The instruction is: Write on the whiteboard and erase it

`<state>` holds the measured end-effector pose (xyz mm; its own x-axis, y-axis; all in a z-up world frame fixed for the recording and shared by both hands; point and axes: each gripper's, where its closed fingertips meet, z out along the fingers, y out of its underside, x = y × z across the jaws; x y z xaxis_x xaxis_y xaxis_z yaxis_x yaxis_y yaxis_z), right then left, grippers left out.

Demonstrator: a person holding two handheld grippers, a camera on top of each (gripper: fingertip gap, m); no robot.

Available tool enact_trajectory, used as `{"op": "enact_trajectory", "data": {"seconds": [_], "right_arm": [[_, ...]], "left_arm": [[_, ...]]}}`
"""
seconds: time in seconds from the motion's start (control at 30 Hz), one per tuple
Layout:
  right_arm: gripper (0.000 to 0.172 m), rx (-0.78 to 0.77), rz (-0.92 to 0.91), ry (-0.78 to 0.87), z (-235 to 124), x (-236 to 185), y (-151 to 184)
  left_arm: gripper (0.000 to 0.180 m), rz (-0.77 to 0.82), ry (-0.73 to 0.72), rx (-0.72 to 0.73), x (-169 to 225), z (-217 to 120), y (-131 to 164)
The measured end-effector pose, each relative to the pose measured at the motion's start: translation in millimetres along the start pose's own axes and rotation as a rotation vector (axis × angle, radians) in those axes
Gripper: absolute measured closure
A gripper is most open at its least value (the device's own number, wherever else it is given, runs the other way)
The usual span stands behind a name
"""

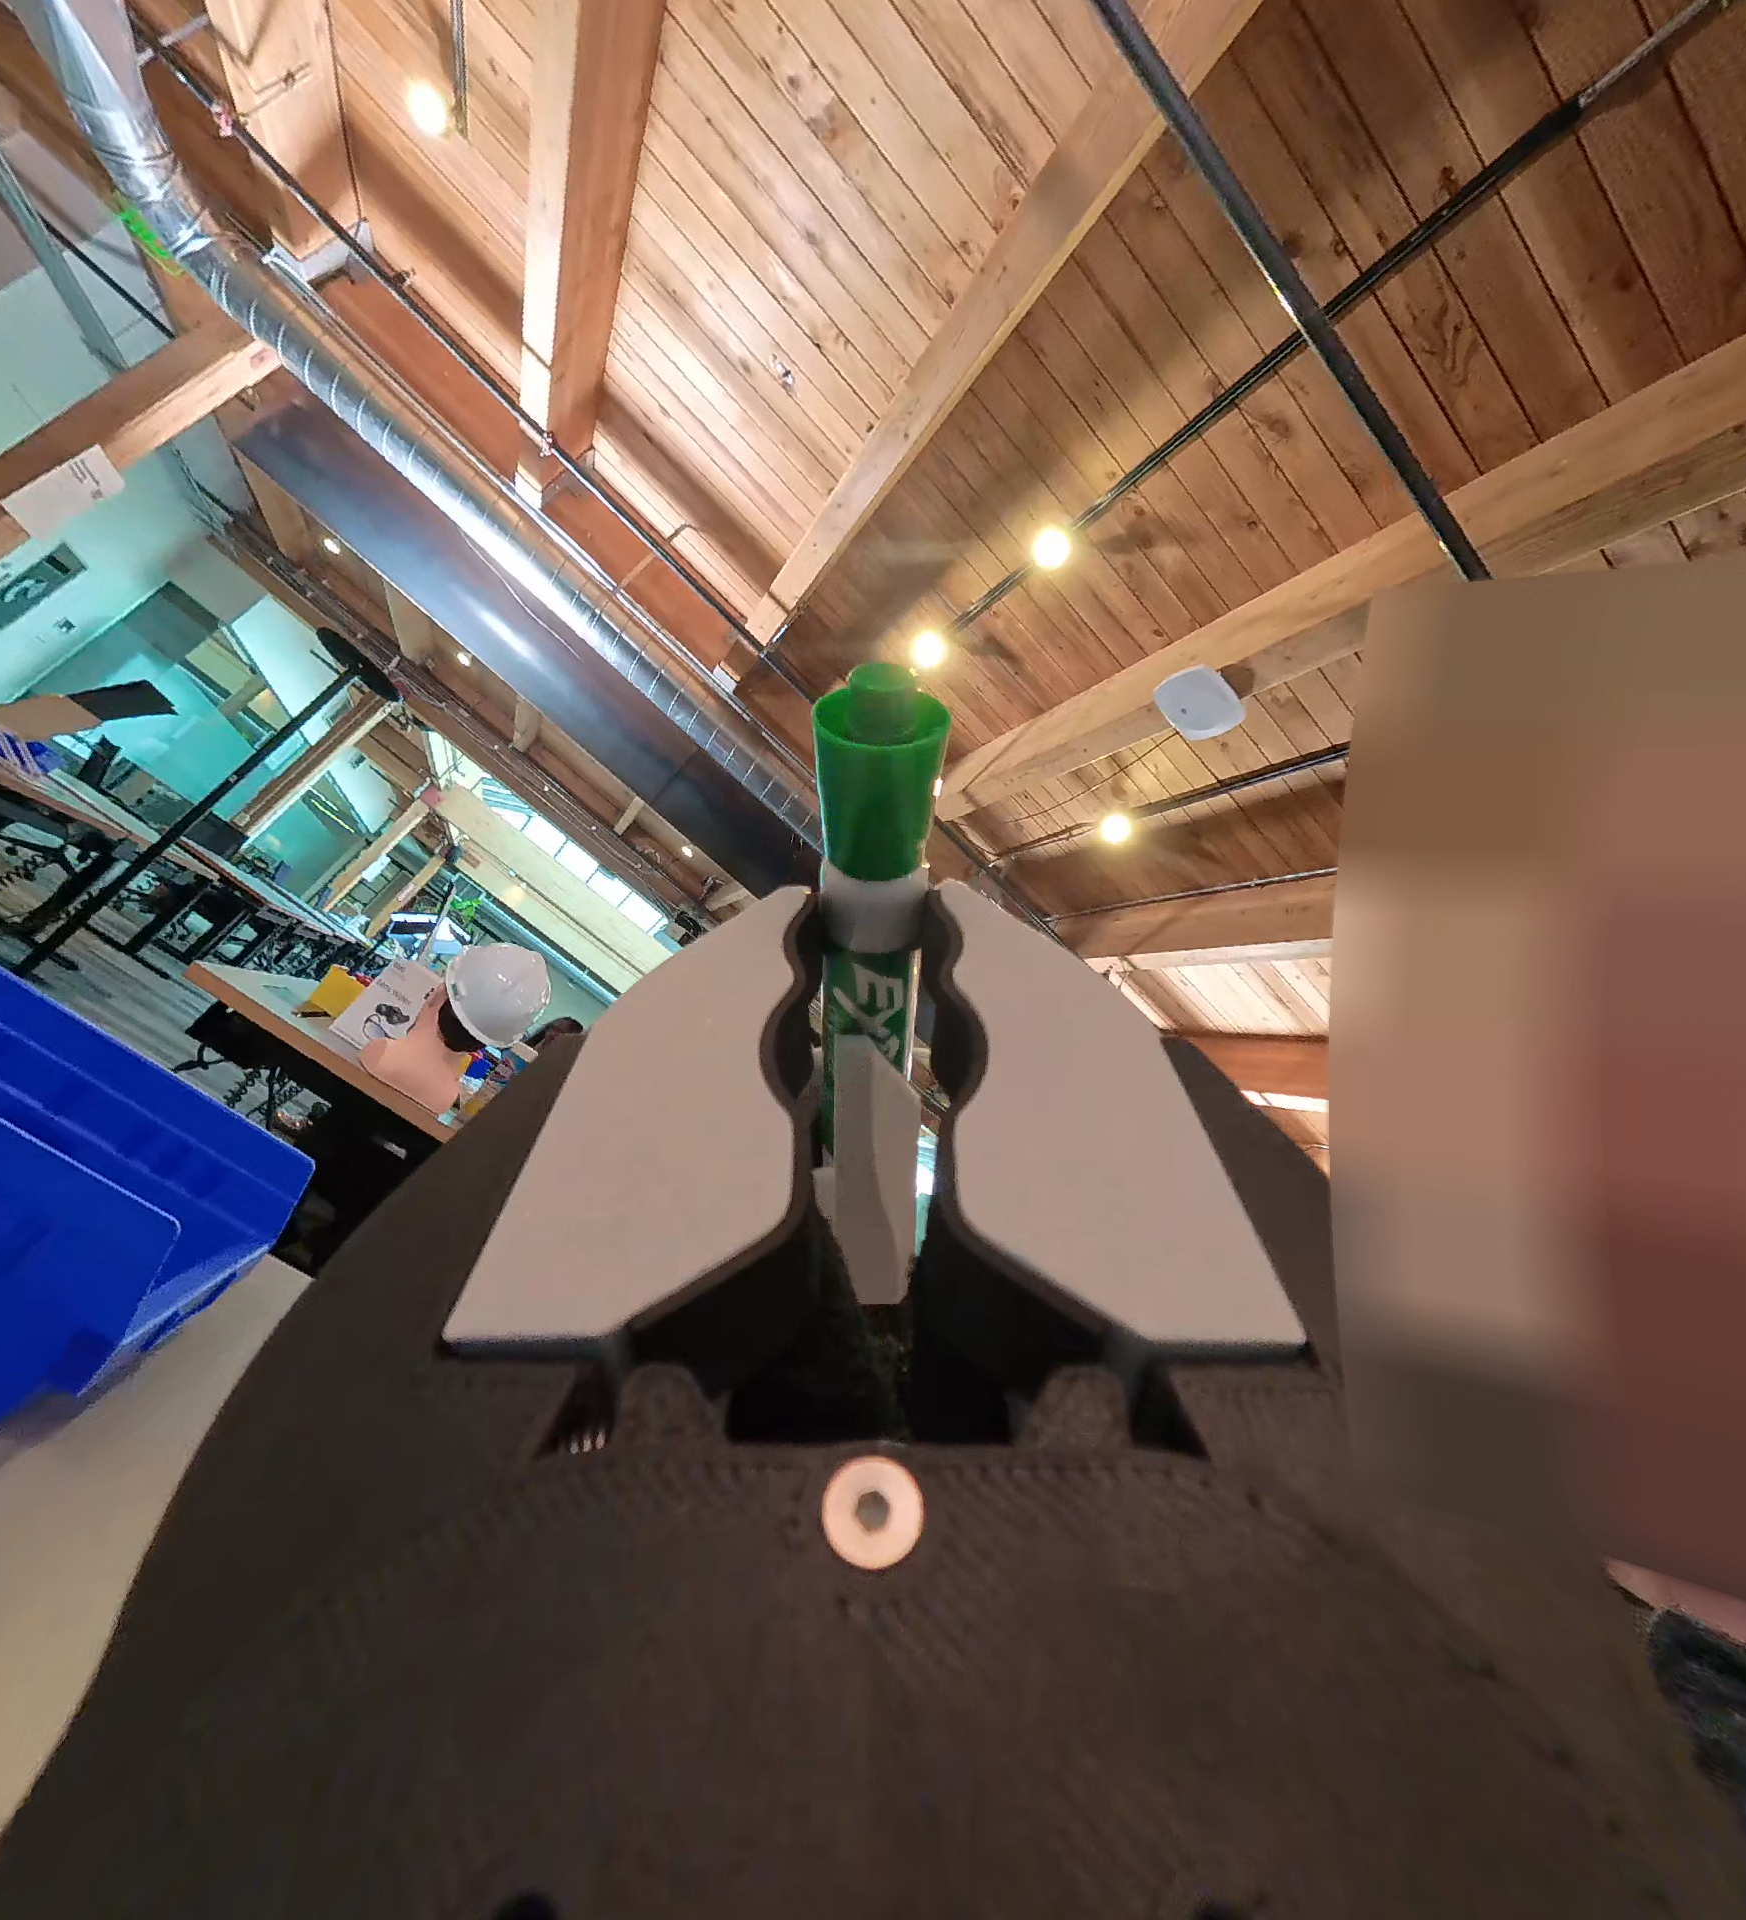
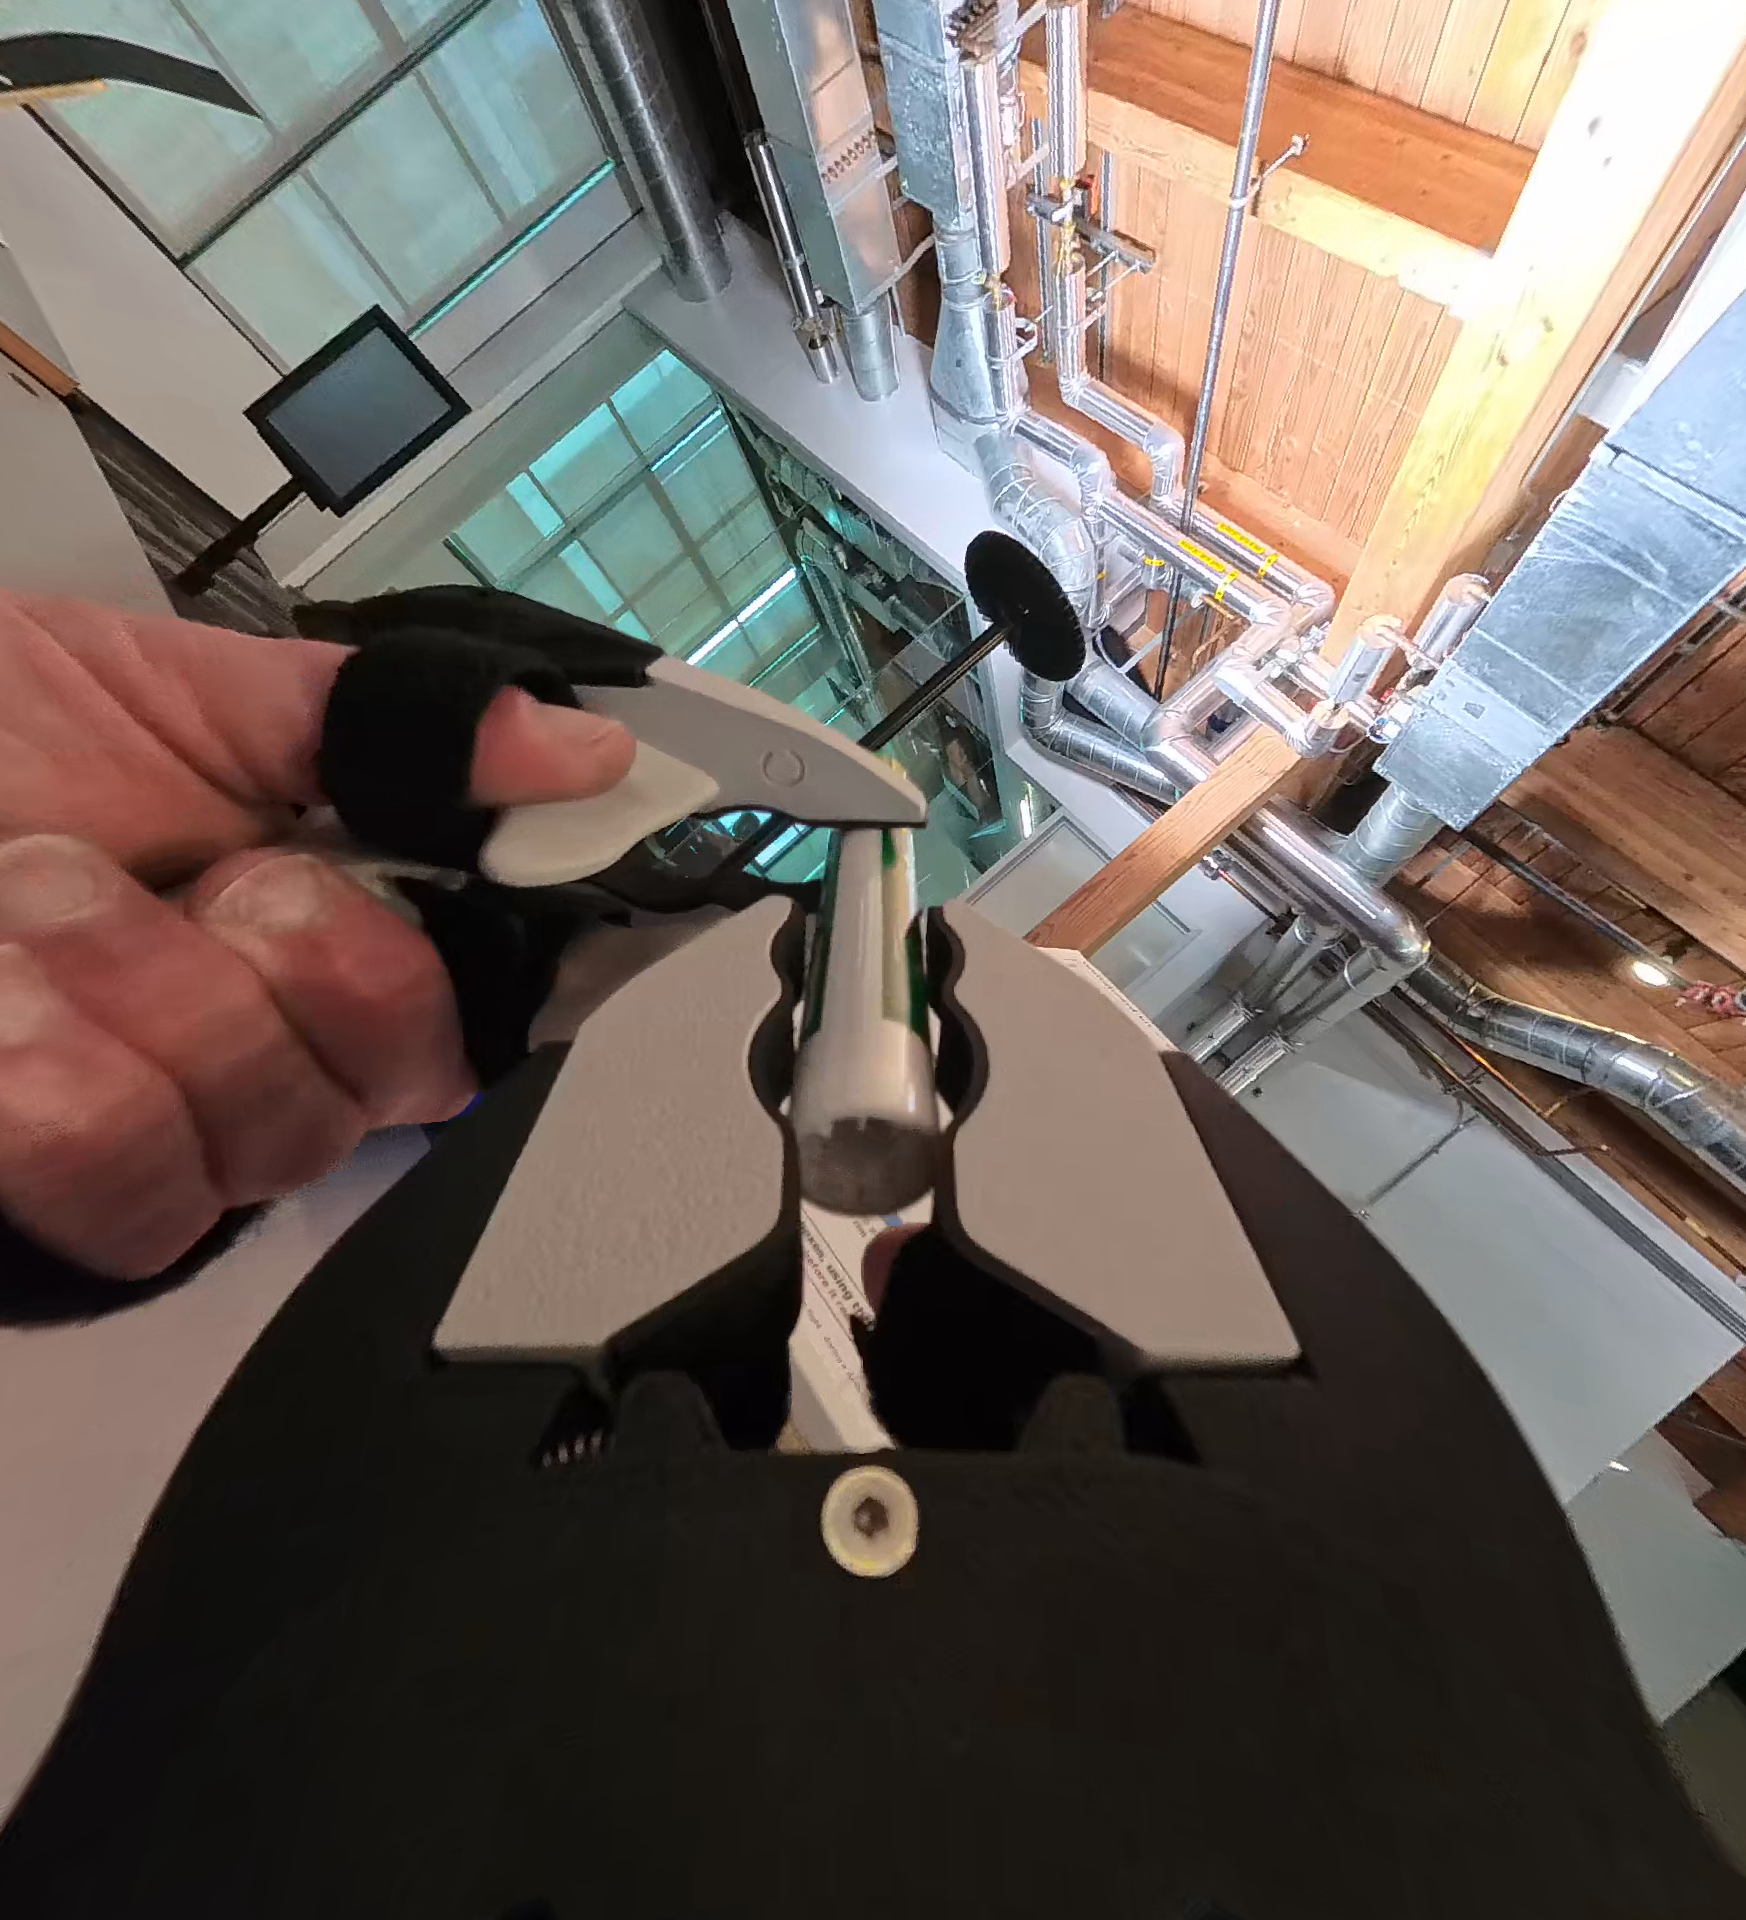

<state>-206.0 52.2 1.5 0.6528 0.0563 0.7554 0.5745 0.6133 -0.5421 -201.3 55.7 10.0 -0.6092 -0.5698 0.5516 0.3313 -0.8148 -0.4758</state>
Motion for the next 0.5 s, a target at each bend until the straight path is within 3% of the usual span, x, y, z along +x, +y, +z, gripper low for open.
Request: {"op": "enact_trajectory", "data": {"seconds": [0.5], "right_arm": [[0.151, 0.007, -0.039, -0.017, 1.3, -0.4, -0.6]], "left_arm": [[0.162, -0.061, 0.024, 0.015, -1.4, -2.7, 0.0]]}}
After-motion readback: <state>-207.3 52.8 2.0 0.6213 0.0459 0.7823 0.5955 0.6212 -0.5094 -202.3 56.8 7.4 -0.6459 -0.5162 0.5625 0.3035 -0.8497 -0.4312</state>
